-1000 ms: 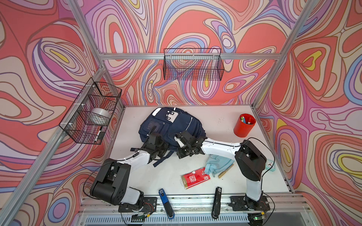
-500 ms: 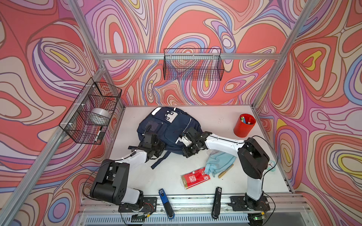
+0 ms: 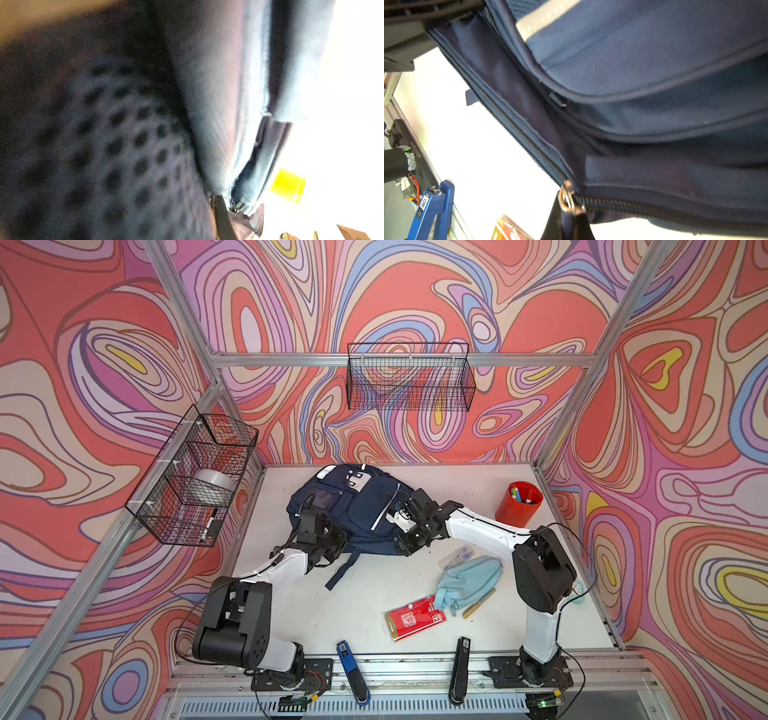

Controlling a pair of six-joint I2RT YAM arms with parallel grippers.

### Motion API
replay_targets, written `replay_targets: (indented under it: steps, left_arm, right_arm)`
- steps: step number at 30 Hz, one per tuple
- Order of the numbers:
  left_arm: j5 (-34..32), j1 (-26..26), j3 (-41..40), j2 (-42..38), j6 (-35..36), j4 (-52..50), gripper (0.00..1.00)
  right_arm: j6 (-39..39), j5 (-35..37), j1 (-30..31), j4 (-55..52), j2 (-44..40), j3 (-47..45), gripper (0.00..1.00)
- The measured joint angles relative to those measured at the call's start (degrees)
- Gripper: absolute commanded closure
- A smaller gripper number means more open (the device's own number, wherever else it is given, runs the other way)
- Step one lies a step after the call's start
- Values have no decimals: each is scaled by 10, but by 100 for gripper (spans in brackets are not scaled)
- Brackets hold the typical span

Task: Pack books, pencil case, and school supplies into a backpack
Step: Zip the student bag at the center of the table.

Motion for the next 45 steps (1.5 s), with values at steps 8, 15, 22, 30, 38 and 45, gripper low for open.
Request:
replay_targets:
  steps: [8, 15, 22, 30, 38, 45]
  left_arm:
    - [-64, 11, -1, -58, 6, -46, 12]
    - [-99, -90, -17, -136, -103, -48, 25]
    - [-166, -195, -47, -86, -218, -10, 31]
    - [-226, -241, -81, -91, -303, 12, 38]
    - [-233, -261, -93, -30, -364, 90, 78]
    - [-209, -252, -105, -3, -375, 129, 100]
  right_arm:
    - [51, 16, 14, -16, 3, 0, 100]
    - [141, 2, 75, 40, 3, -18, 100]
    - [188, -20, 97, 90, 3, -43, 100]
    - [206, -25, 105, 121, 2, -72, 100]
    - [212, -14, 106, 128, 2, -76, 100]
    - [187, 6, 104, 104, 2, -75, 100]
